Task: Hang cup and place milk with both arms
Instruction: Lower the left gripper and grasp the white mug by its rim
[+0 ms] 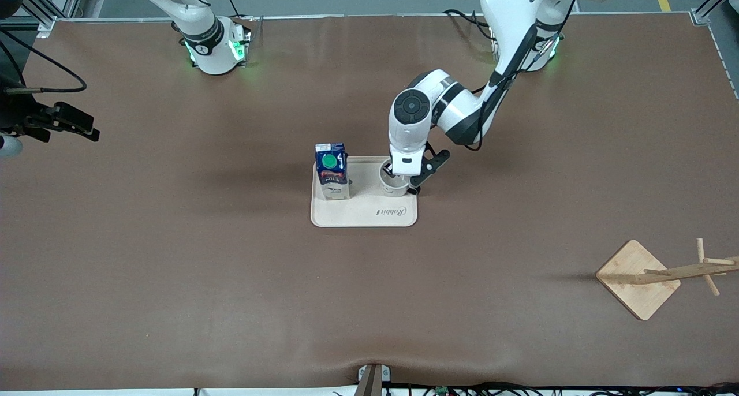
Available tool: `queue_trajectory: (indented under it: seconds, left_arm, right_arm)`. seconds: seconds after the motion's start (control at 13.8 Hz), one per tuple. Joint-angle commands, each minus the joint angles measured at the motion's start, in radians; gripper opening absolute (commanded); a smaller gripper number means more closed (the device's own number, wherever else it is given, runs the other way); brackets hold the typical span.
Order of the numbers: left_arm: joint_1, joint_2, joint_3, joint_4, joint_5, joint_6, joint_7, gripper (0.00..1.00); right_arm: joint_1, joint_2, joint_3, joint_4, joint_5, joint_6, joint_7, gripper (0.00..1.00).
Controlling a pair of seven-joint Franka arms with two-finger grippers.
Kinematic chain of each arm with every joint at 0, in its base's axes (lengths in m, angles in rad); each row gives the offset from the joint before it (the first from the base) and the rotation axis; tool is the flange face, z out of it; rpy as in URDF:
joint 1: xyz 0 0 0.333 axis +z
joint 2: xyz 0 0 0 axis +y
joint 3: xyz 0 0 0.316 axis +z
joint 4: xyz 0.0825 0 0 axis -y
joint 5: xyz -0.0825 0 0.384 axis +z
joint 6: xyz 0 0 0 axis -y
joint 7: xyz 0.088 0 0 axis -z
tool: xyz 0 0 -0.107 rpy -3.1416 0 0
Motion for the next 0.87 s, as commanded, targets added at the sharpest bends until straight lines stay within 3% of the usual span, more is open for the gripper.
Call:
queue_trajectory:
  seconds: [0.0,0.29,0.51,0.79]
  left_arm:
    - [-0.015,0.012,0.009,0.018,0.018,0.004,-0.024,0.0]
    - [-0.003,-0.035,0.015,0.019,0.027,-0.014,-0.012,0.0]
    - [0.041,-0.113,0.014,0.057,0.111,-0.133,-0.004,0.0]
    - [0.135,-0.238,0.015,0.09,0.153,-0.262,0.194,0.0]
  right_arm:
    - [-0.024,0.007,0.014,0.022,0.009,-0.015,-0.013,1.0]
    - [-0.016,0.023,0.014,0.021,0.005,-0.015,-0.016,1.0]
    - [-0.018,0.141,0.015,0.024,0.002,-0.015,-0.019,1.0]
    - [0.004,0.157,0.018,0.013,0.017,-0.037,0.0,1.0]
